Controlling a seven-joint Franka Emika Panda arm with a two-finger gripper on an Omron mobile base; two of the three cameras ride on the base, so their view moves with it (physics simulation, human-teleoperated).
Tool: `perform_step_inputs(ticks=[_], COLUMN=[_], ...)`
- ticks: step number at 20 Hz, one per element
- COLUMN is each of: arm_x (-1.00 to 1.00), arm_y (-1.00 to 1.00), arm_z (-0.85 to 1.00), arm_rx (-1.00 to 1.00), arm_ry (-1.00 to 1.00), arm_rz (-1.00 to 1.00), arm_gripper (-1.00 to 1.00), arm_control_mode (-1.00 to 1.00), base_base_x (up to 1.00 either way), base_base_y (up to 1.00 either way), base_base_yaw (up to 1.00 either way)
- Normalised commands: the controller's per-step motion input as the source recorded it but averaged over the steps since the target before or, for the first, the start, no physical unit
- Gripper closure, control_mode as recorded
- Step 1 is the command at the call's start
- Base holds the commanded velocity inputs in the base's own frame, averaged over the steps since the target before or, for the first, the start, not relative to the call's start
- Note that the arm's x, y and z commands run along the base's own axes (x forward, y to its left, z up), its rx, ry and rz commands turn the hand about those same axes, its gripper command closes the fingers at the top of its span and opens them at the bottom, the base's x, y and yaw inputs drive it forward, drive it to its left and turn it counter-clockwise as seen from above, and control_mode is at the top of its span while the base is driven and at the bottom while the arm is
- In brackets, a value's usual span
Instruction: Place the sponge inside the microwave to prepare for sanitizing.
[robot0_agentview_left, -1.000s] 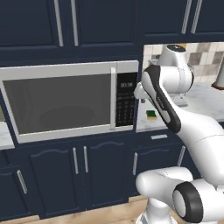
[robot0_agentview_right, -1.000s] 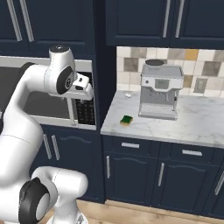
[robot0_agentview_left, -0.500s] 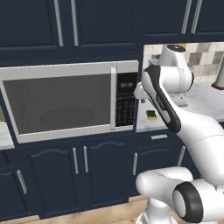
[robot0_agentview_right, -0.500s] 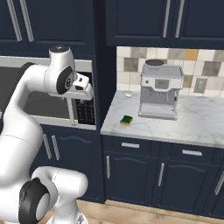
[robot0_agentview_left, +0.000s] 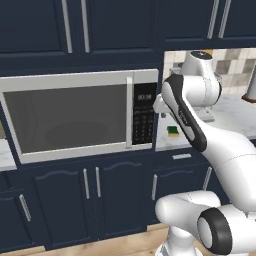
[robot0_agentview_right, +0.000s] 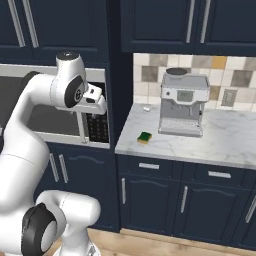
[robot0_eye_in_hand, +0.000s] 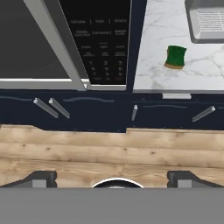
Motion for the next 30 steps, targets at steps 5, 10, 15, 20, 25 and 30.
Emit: perform_step_inputs(ticks=[5, 10, 15, 20, 25, 30], arm_x=[-0.02, -0.26, -0.16, 0.0, 0.23, 0.2], arm_y=[0.0, 0.12, 0.43, 0.5, 0.42, 0.37], arm_z=[0.0, -0.02, -0.02, -0.07, -0.02, 0.0], arm_rx=[-0.01, 0.0, -0.01, -0.02, 0.0, -0.01], arm_ry=[0.0, -0.06, -0.26, -0.22, 0.01, 0.03], arm_rz=[0.0, 0.02, -0.16, -0.21, -0.04, 0.0], arm_gripper=[-1.0, -1.0, -1.0, -1.0, -1.0, -1.0], arm_control_mode=[-1.0, -1.0, -1.0, -1.0, -1.0, -1.0], base_base_x=[0.0, 0.0, 0.0, 0.0, 0.0, 0.0], base_base_y=[0.0, 0.0, 0.0, 0.0, 0.0, 0.0], base_base_yaw=[0.0, 0.0, 0.0, 0.0, 0.0, 0.0])
